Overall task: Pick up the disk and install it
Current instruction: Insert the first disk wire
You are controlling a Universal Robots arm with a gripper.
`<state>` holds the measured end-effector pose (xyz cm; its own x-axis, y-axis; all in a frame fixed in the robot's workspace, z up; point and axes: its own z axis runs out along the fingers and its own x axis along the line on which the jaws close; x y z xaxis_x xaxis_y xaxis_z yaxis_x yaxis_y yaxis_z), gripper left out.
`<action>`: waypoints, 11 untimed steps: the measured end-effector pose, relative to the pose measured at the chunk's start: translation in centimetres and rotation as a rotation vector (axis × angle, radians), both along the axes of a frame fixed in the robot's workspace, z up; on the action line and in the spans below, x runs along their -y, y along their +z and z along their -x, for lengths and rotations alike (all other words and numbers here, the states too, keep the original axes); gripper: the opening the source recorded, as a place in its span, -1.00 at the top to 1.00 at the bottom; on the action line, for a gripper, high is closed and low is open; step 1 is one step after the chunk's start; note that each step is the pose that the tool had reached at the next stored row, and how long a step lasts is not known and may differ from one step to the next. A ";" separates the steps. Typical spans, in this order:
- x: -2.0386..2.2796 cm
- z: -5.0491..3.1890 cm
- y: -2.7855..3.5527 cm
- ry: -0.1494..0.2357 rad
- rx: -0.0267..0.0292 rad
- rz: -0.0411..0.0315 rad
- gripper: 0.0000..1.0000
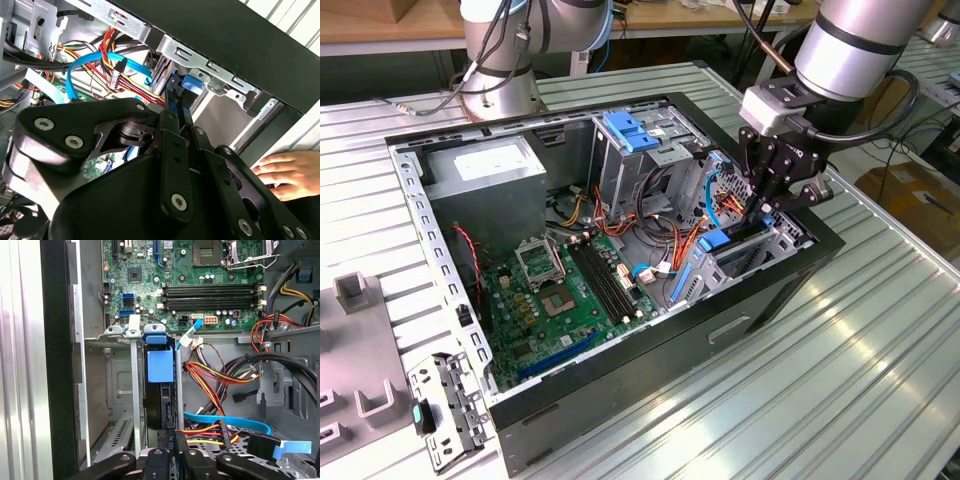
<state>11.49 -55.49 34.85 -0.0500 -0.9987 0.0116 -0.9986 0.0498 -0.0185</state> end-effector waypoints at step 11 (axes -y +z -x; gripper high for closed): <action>0.00 0.00 0.15 0.000 0.0000 -0.0003 0.66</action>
<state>11.49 -55.49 35.00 -0.0500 -0.9987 0.0113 -0.9986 0.0498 -0.0184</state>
